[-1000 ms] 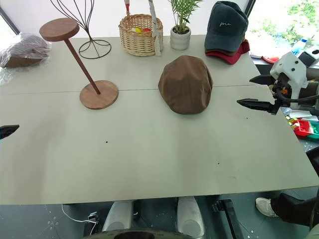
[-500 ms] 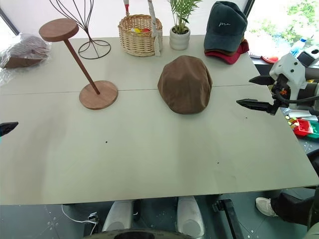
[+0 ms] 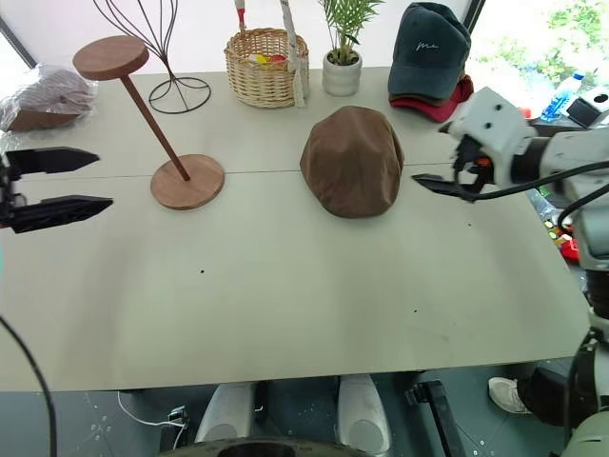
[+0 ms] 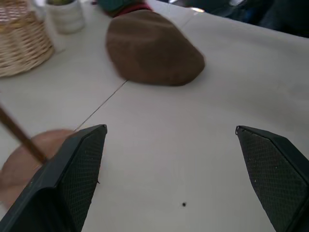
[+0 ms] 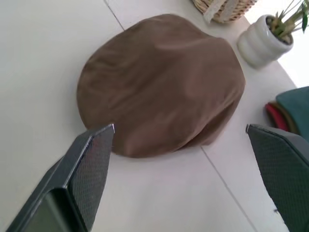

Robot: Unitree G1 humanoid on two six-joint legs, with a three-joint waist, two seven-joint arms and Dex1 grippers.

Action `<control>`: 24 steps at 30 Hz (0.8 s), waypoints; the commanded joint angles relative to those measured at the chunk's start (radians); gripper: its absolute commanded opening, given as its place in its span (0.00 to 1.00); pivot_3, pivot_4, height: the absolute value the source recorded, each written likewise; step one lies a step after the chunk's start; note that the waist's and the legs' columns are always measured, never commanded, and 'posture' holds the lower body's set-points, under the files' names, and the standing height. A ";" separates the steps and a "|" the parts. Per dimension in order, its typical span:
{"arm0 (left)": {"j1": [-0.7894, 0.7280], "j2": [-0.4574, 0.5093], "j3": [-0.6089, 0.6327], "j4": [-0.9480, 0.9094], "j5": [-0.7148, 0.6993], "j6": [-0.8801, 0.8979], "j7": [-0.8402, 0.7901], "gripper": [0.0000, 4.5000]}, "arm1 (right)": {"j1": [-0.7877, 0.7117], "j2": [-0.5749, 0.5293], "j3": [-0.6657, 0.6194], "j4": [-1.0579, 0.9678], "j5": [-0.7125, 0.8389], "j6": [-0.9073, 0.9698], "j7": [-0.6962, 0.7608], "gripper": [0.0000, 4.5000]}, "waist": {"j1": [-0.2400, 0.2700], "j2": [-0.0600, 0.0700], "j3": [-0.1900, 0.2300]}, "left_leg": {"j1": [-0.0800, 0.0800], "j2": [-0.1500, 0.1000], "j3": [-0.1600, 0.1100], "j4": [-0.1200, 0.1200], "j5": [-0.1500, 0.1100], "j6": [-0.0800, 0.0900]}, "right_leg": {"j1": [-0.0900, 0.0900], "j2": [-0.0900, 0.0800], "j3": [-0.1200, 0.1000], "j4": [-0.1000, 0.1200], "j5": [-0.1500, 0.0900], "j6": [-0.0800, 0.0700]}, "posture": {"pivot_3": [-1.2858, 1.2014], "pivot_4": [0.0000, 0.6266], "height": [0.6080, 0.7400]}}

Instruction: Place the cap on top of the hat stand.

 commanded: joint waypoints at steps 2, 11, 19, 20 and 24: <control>-0.156 -0.016 -0.173 -0.003 0.008 -0.009 -0.062 1.00 | 0.082 0.068 0.064 -0.176 -0.104 0.046 -0.155 0.99 | 0.003 0.000 0.000 | 0.000 0.000 0.000 0.001 0.000 0.000 | 0.000 0.000 0.000 0.000 0.000 0.000 | 0.52 0.24 0.91; -0.379 -0.128 -0.365 0.055 0.055 0.002 -0.115 1.00 | 0.199 0.198 0.286 -0.130 -0.455 -0.100 -0.417 0.99 | 0.001 -0.002 -0.001 | -0.002 0.000 -0.001 0.013 0.000 0.001 | 0.004 0.000 0.002 0.001 0.000 0.000 | 0.52 0.24 0.91; -0.417 -0.155 -0.385 0.072 0.071 0.012 -0.120 1.00 | 0.197 0.291 0.369 0.041 -0.620 -0.254 -0.522 0.99 | -0.001 -0.002 -0.001 | -0.002 0.000 -0.002 0.013 -0.001 0.002 | 0.004 0.001 0.002 0.002 0.000 0.000 | 0.52 0.24 0.91; -0.419 -0.158 -0.385 0.073 0.074 0.011 -0.119 1.00 | 0.190 0.309 0.370 0.065 -0.629 -0.266 -0.531 0.99 | -0.001 -0.002 -0.001 | -0.002 0.000 -0.002 0.013 -0.001 0.002 | 0.004 0.001 0.002 0.002 0.000 0.000 | 0.52 0.24 0.91; -0.424 -0.168 -0.386 0.074 0.085 0.011 -0.117 1.00 | 0.145 0.357 0.395 0.176 -0.688 -0.345 -0.564 0.99 | -0.003 -0.002 -0.001 | -0.002 0.000 -0.003 0.013 -0.001 0.002 | 0.004 0.002 0.002 0.002 0.000 0.000 | 0.52 0.24 0.91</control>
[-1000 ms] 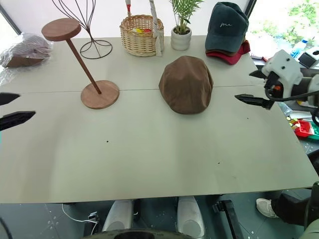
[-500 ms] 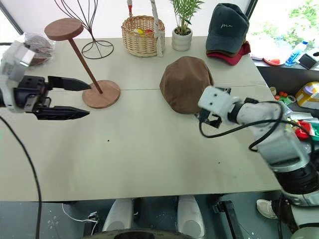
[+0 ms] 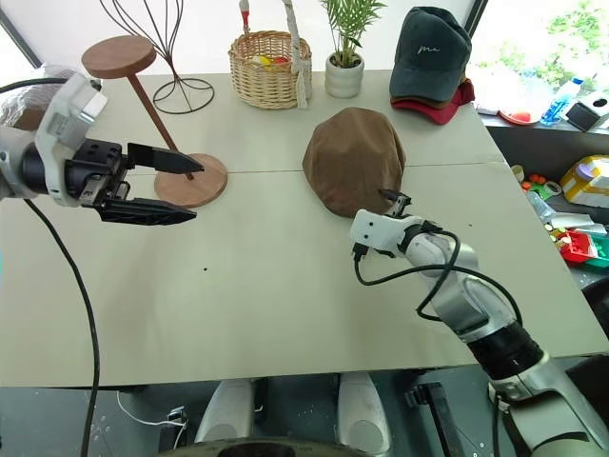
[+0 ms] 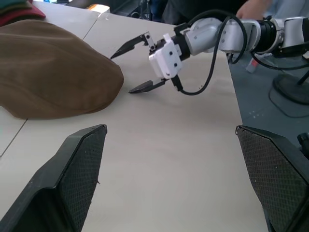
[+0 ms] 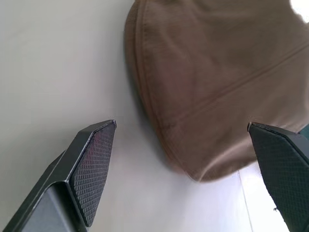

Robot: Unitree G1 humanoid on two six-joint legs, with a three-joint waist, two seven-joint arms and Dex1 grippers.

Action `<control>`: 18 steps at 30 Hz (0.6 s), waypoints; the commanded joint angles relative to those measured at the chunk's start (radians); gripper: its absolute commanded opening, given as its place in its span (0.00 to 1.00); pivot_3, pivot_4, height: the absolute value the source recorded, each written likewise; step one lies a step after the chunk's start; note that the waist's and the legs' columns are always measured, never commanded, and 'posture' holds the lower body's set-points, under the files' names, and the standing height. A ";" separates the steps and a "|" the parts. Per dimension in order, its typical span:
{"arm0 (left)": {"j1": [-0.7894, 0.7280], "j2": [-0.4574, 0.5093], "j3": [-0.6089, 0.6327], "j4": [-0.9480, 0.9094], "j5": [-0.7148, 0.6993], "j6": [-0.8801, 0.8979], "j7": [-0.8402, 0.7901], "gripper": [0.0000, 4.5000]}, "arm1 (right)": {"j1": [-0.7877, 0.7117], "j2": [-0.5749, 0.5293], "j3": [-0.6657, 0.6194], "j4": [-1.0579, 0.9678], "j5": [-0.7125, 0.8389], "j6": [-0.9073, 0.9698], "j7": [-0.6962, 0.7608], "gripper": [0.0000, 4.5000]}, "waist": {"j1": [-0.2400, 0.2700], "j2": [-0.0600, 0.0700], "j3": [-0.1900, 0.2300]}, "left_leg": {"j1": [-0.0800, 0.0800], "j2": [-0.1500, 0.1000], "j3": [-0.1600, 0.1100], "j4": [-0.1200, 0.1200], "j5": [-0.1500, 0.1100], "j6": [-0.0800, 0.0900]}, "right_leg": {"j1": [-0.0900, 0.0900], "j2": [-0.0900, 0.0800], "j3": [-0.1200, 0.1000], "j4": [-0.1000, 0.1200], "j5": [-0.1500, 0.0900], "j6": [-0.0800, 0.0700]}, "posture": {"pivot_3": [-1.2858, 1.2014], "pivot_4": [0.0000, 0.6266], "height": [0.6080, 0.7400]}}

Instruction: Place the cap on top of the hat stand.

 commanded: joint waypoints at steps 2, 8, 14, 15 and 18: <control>-0.026 -0.006 0.019 -0.006 0.011 -0.007 0.001 1.00 | -0.080 0.045 0.038 0.148 -0.081 -0.115 -0.056 0.99 | -0.002 -0.001 0.000 | 0.000 0.000 0.000 0.000 0.000 0.000 | 0.000 0.000 0.000 0.000 0.000 0.000 | 0.52 0.24 0.91; -0.045 -0.023 0.039 -0.007 -0.006 0.021 0.016 1.00 | -0.206 0.091 0.088 0.450 -0.177 -0.278 -0.167 0.99 | -0.005 -0.002 -0.001 | 0.002 0.000 -0.002 0.000 0.000 0.000 | 0.002 0.001 0.000 0.000 0.000 0.000 | 0.52 0.24 0.91; -0.042 -0.020 0.050 -0.013 -0.006 0.025 0.025 1.00 | -0.272 0.072 0.116 0.606 -0.261 -0.375 -0.243 0.99 | 0.002 -0.003 -0.002 | 0.002 0.000 -0.003 0.001 0.000 0.000 | 0.005 0.001 0.000 0.000 0.000 0.000 | 0.52 0.24 0.91; -0.041 -0.019 0.052 -0.014 -0.007 0.025 0.026 1.00 | -0.267 0.063 0.110 0.601 -0.265 -0.379 -0.245 0.99 | 0.003 -0.003 -0.002 | 0.002 0.000 -0.003 0.002 0.000 0.000 | 0.005 0.001 0.000 0.000 0.000 0.000 | 0.52 0.24 0.91; -0.038 -0.017 0.058 -0.016 -0.009 0.026 0.029 1.00 | -0.251 0.044 0.093 0.594 -0.274 -0.382 -0.251 0.99 | 0.004 -0.003 -0.002 | 0.002 0.000 -0.003 0.002 0.000 0.000 | 0.006 0.001 0.000 0.000 0.000 0.000 | 0.52 0.24 0.91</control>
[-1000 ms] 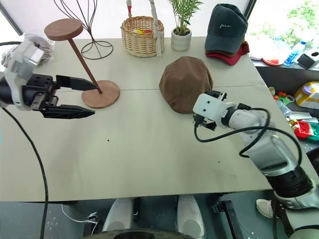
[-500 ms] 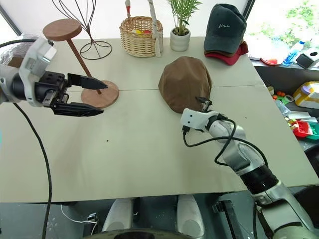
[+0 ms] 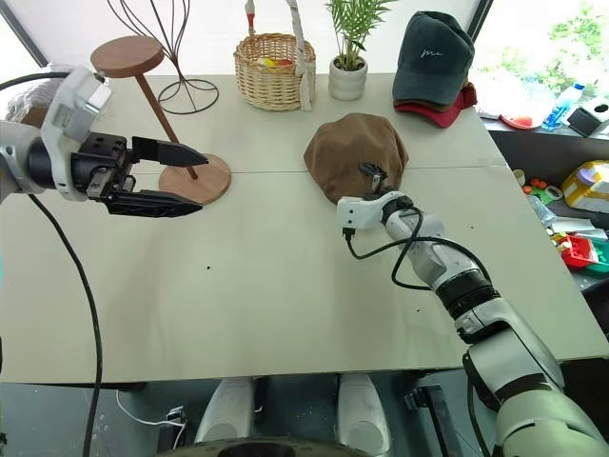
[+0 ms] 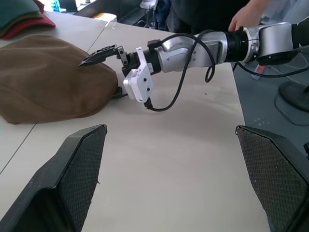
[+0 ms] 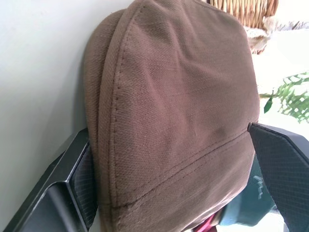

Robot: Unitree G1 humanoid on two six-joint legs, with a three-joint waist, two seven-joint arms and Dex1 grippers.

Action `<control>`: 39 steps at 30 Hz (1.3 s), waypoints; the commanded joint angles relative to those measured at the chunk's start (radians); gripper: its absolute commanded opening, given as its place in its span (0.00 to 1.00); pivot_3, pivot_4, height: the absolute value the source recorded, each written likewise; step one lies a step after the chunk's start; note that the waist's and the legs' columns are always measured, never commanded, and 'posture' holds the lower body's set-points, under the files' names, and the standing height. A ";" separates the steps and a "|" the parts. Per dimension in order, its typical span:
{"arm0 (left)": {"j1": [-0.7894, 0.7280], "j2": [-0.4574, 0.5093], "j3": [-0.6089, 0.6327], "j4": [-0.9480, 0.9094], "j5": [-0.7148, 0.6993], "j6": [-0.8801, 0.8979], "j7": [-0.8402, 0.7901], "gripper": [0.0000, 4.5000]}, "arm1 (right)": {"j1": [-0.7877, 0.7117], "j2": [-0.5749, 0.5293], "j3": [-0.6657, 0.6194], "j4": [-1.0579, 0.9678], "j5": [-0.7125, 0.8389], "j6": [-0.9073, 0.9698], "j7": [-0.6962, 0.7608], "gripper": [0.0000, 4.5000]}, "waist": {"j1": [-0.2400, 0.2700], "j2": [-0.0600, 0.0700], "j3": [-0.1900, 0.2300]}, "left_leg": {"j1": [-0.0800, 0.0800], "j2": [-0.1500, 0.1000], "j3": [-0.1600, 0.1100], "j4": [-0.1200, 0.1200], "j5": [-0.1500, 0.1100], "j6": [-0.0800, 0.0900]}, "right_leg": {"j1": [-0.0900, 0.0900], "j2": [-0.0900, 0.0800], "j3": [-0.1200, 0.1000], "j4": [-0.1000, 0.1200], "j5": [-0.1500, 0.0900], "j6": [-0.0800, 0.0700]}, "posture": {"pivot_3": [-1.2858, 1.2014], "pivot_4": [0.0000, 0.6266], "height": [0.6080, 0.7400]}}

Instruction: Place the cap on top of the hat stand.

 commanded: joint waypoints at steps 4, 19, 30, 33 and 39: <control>-0.018 0.009 0.049 -0.019 -0.013 -0.006 0.005 1.00 | 0.000 -0.009 -0.028 0.110 -0.017 0.030 -0.021 0.99 | 0.001 0.000 0.000 | 0.000 0.000 -0.001 0.000 0.000 0.000 | 0.001 0.000 0.000 0.000 0.000 0.000 | 0.52 0.24 0.91; -0.035 -0.009 0.042 -0.005 -0.006 -0.016 0.011 1.00 | -0.075 0.062 -0.057 0.255 0.040 0.015 -0.043 0.57 | 0.001 -0.001 -0.001 | 0.003 -0.001 -0.004 0.001 0.000 0.000 | 0.006 0.002 0.000 -0.001 0.000 0.000 | 0.52 0.24 0.91; -0.025 -0.012 0.050 -0.005 -0.006 -0.022 0.021 1.00 | -0.024 0.043 -0.118 0.115 0.079 0.035 0.017 0.01 | -0.004 -0.001 -0.001 | 0.002 0.000 -0.004 -0.001 0.000 0.000 | 0.005 0.003 0.000 -0.001 -0.001 0.001 | 0.52 0.24 0.91; -0.021 -0.017 0.066 -0.009 -0.017 -0.013 0.041 1.00 | -0.024 0.037 -0.144 0.070 0.088 0.052 0.031 0.01 | -0.004 -0.001 -0.001 | 0.002 0.000 -0.005 -0.001 0.000 0.000 | 0.005 0.003 0.000 -0.001 -0.001 0.001 | 0.52 0.24 0.91; 0.021 -0.014 0.177 -0.038 -0.075 0.046 0.130 1.00 | -0.049 0.010 -0.205 -0.136 0.139 0.099 0.154 0.01 | -0.007 0.000 0.000 | 0.001 0.000 -0.005 -0.001 0.000 0.000 | 0.004 0.003 0.000 -0.001 -0.001 0.002 | 0.52 0.24 0.91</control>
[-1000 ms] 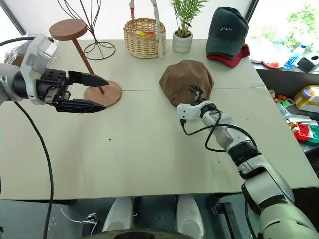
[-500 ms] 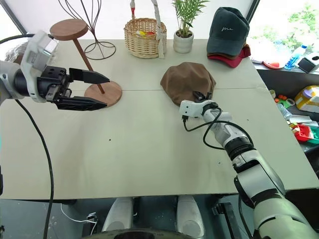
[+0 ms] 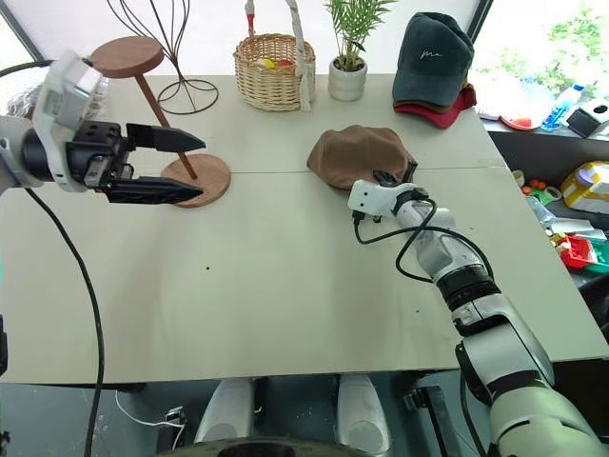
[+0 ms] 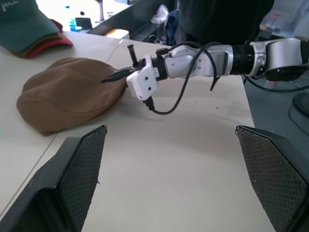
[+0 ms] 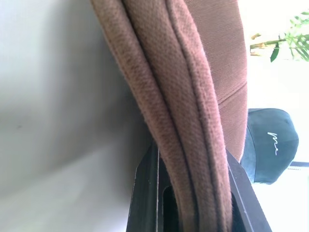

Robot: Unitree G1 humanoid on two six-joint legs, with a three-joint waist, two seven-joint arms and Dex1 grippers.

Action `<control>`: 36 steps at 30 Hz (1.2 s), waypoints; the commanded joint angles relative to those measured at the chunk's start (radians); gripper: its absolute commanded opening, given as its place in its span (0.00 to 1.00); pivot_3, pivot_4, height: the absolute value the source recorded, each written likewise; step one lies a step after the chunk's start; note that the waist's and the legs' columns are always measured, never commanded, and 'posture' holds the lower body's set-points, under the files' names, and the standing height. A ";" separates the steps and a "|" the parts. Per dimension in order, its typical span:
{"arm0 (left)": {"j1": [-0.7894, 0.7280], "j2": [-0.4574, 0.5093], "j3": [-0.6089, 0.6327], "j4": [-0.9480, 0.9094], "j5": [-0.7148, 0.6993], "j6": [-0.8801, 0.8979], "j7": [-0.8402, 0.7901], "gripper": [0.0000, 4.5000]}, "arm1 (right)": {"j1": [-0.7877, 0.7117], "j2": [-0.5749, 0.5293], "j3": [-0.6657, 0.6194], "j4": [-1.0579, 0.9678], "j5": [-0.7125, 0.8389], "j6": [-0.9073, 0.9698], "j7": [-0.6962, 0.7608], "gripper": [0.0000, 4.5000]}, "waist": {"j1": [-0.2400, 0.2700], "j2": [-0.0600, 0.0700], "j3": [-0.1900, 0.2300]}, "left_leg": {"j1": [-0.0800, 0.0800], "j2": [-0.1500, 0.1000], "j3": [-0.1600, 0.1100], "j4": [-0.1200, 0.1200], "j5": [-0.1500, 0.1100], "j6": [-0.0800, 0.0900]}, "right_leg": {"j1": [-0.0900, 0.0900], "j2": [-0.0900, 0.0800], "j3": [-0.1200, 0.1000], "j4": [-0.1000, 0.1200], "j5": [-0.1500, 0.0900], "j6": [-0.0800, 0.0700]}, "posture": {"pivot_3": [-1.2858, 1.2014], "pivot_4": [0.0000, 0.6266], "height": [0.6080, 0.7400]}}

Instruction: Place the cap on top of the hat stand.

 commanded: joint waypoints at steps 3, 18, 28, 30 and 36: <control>0.067 0.029 0.187 -0.062 -0.071 0.060 0.111 1.00 | -0.082 -0.043 -0.078 -0.244 0.059 0.027 0.134 0.01 | -0.005 0.002 0.002 | -0.001 0.000 0.000 0.000 0.000 0.000 | -0.002 0.000 0.000 0.001 0.000 0.000 | 0.52 0.24 0.91; 0.536 0.108 0.862 -0.220 -0.146 0.239 0.321 1.00 | -0.729 0.241 -0.061 0.008 0.178 -0.180 0.153 0.01 | -0.036 0.002 0.003 | -0.003 0.001 0.000 -0.008 0.000 0.000 | -0.009 0.001 0.000 0.003 0.000 0.000 | 0.52 0.24 0.91; 0.610 0.101 0.982 -0.271 -0.220 0.268 0.401 1.00 | -0.931 0.472 -0.030 0.371 0.187 -0.291 0.029 0.01 | -0.051 0.001 0.002 | -0.002 0.001 0.001 -0.009 0.000 -0.001 | -0.009 0.000 0.000 0.003 0.000 0.000 | 0.52 0.24 0.91; 0.609 0.106 0.987 -0.267 -0.233 0.265 0.418 1.00 | -0.945 0.518 -0.021 0.434 0.179 -0.299 0.004 0.01 | -0.053 0.001 0.002 | -0.002 0.001 0.001 -0.010 0.000 -0.001 | -0.010 0.000 0.000 0.003 0.000 0.000 | 0.52 0.24 0.91; 0.608 0.132 0.989 -0.211 -0.237 0.244 0.426 1.00 | -0.953 0.606 0.019 0.556 0.140 -0.327 -0.067 0.01 | -0.052 0.000 0.002 | -0.002 0.001 0.001 -0.013 0.000 -0.001 | -0.011 0.000 0.000 0.003 0.000 0.000 | 0.52 0.24 0.91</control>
